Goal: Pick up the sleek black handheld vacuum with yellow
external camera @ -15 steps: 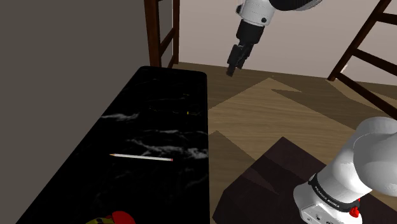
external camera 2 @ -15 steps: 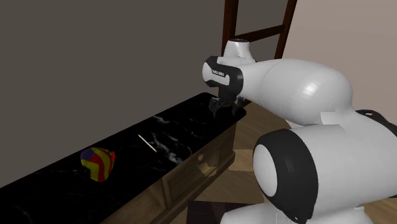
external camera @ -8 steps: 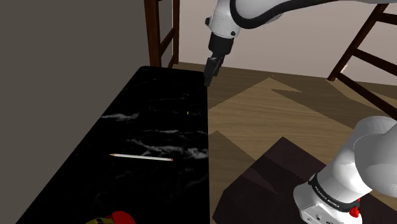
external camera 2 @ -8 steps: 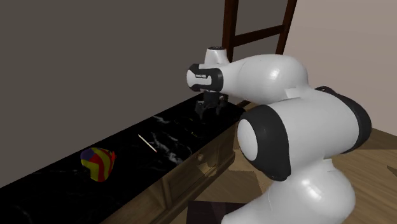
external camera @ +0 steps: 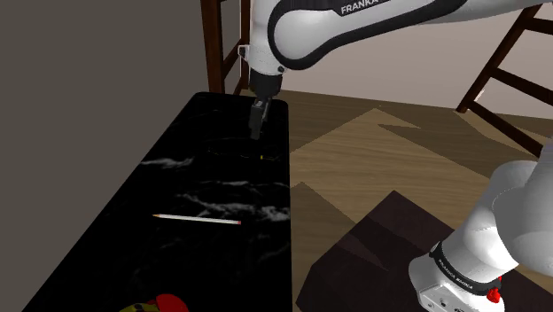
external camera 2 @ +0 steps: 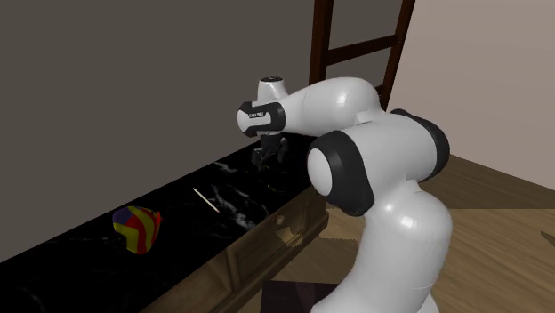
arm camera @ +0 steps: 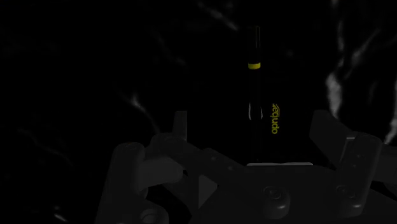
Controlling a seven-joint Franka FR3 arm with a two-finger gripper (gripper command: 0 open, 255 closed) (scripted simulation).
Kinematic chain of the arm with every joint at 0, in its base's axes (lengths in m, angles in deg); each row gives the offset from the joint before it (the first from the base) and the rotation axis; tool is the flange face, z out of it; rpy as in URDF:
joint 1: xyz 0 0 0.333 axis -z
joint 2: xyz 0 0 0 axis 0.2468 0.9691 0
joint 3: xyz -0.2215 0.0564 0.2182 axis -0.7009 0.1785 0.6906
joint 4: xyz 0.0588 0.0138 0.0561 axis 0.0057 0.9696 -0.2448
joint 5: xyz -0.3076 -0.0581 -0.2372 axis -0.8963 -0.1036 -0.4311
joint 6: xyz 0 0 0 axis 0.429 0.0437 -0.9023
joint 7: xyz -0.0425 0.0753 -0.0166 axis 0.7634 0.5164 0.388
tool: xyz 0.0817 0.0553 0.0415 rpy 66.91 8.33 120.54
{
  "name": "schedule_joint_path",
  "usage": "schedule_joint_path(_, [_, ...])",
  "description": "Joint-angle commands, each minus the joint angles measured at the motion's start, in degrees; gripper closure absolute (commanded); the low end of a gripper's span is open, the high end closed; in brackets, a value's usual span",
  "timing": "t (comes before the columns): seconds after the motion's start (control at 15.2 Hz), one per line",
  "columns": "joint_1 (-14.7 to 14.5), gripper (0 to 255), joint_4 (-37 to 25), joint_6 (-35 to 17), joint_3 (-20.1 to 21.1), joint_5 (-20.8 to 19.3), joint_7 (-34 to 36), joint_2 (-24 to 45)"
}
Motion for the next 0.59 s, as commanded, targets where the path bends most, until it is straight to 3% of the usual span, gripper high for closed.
schedule_joint_path(0.0, [-1.01,0,-3.10,-0.53,0.93,-1.07,-0.85,3.97])
schedule_joint_path(0.2, [-2.23,0,-5.98,-0.92,1.88,-2.29,-1.65,7.66])
schedule_joint_path(0.53, [-2.28,0,-3.76,-4.44,1.81,-2.63,-1.41,8.97])
